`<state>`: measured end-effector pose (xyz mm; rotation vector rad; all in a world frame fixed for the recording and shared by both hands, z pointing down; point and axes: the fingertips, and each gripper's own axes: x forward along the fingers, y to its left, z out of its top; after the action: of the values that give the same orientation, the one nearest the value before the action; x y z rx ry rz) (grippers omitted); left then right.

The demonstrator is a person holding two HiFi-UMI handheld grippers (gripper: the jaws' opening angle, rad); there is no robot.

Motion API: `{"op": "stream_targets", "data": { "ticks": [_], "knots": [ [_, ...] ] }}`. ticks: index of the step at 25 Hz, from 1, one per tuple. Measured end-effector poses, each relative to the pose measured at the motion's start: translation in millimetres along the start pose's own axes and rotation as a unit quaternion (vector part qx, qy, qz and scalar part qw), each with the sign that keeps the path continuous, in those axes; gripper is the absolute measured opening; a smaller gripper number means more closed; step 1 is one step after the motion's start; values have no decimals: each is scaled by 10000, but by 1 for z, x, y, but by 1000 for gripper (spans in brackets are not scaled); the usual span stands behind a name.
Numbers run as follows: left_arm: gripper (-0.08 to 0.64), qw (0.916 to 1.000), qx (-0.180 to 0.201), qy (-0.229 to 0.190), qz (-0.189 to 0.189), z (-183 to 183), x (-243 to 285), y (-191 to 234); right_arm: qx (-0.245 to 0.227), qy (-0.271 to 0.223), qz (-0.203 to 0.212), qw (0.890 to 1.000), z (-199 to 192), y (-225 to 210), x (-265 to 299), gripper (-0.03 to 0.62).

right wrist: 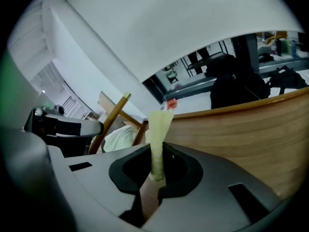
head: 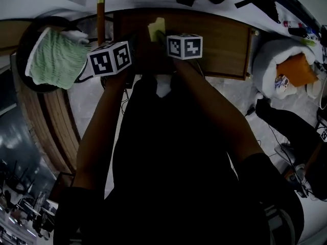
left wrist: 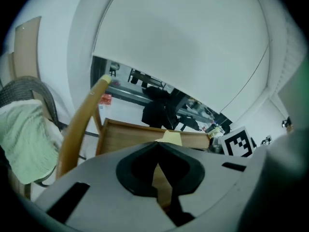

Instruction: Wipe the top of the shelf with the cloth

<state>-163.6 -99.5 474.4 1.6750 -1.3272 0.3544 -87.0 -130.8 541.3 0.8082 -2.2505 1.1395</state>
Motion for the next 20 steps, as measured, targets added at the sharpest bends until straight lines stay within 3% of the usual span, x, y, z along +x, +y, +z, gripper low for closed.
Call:
{"op": "stream_targets", "data": {
  "ticks": [8,20],
  "knots": [
    [11,9998,6,4,176,6,-48,65,36,289,366,9989,-29,77,86,48],
    [11,9999,74,22,-87,10,-57,77,65,549,276,9981,-58,93,142,48]
  ]
}}
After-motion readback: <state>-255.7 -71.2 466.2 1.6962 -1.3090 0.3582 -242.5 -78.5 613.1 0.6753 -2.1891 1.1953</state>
